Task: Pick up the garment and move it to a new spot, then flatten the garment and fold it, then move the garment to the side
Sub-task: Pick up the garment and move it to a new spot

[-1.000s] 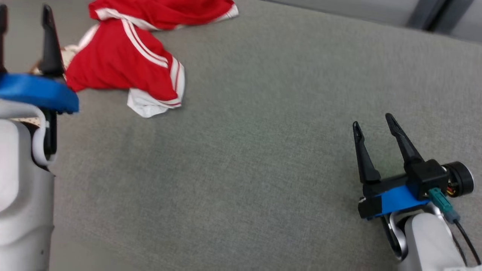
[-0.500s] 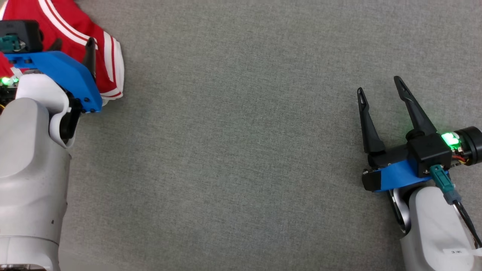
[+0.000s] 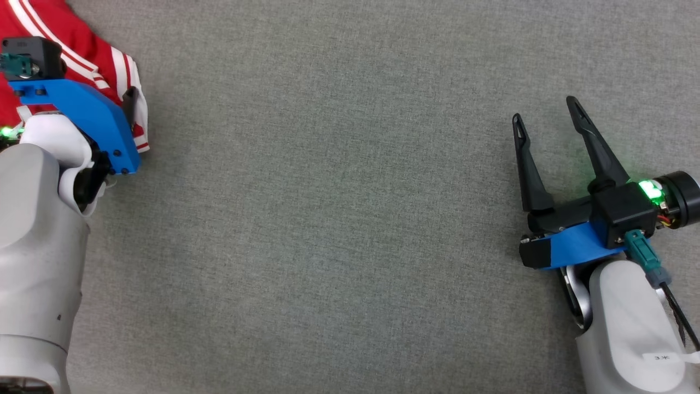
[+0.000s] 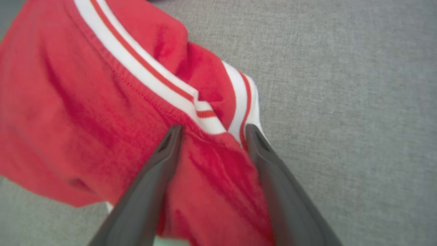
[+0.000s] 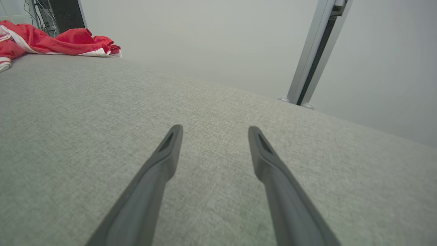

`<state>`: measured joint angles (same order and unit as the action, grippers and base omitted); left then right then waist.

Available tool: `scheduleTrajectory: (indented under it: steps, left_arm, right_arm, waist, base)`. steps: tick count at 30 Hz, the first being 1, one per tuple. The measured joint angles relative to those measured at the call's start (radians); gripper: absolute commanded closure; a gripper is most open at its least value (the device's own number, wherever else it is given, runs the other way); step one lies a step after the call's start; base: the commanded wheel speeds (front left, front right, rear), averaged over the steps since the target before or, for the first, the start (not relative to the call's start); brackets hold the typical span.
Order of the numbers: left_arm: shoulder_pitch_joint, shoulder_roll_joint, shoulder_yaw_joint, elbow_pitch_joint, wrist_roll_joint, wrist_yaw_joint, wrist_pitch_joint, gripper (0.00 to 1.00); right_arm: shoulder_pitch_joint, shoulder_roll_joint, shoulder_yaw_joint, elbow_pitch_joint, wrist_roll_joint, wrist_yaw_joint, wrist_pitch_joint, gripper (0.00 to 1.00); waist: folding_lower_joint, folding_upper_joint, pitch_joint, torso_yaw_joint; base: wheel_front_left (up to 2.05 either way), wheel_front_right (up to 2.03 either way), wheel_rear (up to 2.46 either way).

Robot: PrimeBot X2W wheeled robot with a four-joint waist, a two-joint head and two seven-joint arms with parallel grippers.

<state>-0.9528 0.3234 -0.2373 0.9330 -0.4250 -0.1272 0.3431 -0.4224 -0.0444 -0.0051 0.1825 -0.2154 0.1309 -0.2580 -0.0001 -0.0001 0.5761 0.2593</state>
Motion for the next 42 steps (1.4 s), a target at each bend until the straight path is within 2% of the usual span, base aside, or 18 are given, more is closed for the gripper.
scheduleTrajectory:
  steps: [2, 3, 4, 9, 15, 20, 26, 28, 34, 42]
  left_arm:
    - [-0.004, 0.008, -0.001, 0.010, 0.001, 0.005, -0.002, 0.78]
    - [-0.004, 0.013, 0.000, 0.015, 0.001, 0.010, -0.011, 0.93]
    - [-0.004, 0.019, -0.001, 0.018, 0.001, 0.010, -0.015, 1.00]
    - [-0.005, 0.046, -0.004, 0.018, 0.011, 0.016, -0.081, 1.00]
    - [-0.031, 0.089, -0.034, -0.022, 0.033, 0.012, -0.108, 1.00]
    - [-0.077, 0.146, -0.065, -0.115, 0.064, 0.007, -0.110, 1.00]
    - [-0.125, 0.153, -0.129, -0.281, 0.090, 0.003, -0.074, 1.00]
    - [-0.137, 0.146, -0.154, -0.337, 0.090, 0.003, -0.051, 1.00]
    - [-0.186, 0.049, -0.228, -0.533, 0.022, -0.002, -0.003, 1.00]
    - [-0.164, -0.084, -0.290, -0.639, -0.076, -0.002, -0.064, 1.00]
  right_arm:
    - [0.000, 0.000, -0.001, 0.003, 0.008, 0.000, -0.001, 0.00]
    - [-0.001, 0.000, -0.002, 0.005, 0.009, 0.000, -0.002, 0.00]
    - [-0.001, 0.000, -0.003, 0.007, 0.010, 0.000, -0.003, 0.00]
    - [0.001, -0.001, -0.013, 0.026, 0.020, 0.000, -0.004, 0.00]
    - [0.015, -0.003, -0.017, 0.042, 0.068, 0.000, -0.004, 0.00]
    - [0.049, -0.002, -0.031, 0.048, 0.107, 0.000, -0.004, 0.00]
    - [0.107, -0.003, -0.072, 0.059, 0.151, 0.000, -0.004, 0.00]
    - [0.128, -0.003, -0.086, 0.062, 0.168, 0.000, -0.004, 0.00]
    - [0.186, -0.003, -0.126, 0.071, 0.201, 0.000, -0.004, 0.00]
    - [0.227, -0.004, -0.161, 0.069, 0.223, 0.000, -0.005, 0.00]
  waist:
    - [0.0001, 0.0000, -0.003, -0.004]
    - [0.0001, 0.0000, -0.005, -0.006]
    - [0.0001, 0.0001, -0.008, -0.008]
    - [0.0002, 0.0001, -0.036, -0.011]
    - [0.0003, 0.0001, -0.093, -0.019]
    - [0.0000, 0.0001, -0.161, -0.031]
    - [-0.0001, 0.0000, -0.253, -0.056]
    - [-0.0001, 0.0000, -0.282, -0.072]
    - [-0.0002, 0.0000, -0.362, -0.162]
    - [-0.0001, -0.0001, -0.388, -0.305]
  base:
    - [0.00, 0.00, 0.00]
    - [0.00, 0.00, 0.00]
    - [0.00, 0.00, 0.00]
    - [0.00, 0.00, 0.00]
    - [0.00, 0.00, 0.00]
    - [0.00, 0.00, 0.00]
    - [0.00, 0.00, 0.00]
    - [0.00, 0.00, 0.00]
    - [0.00, 0.00, 0.00]
    - [0.00, 0.00, 0.00]
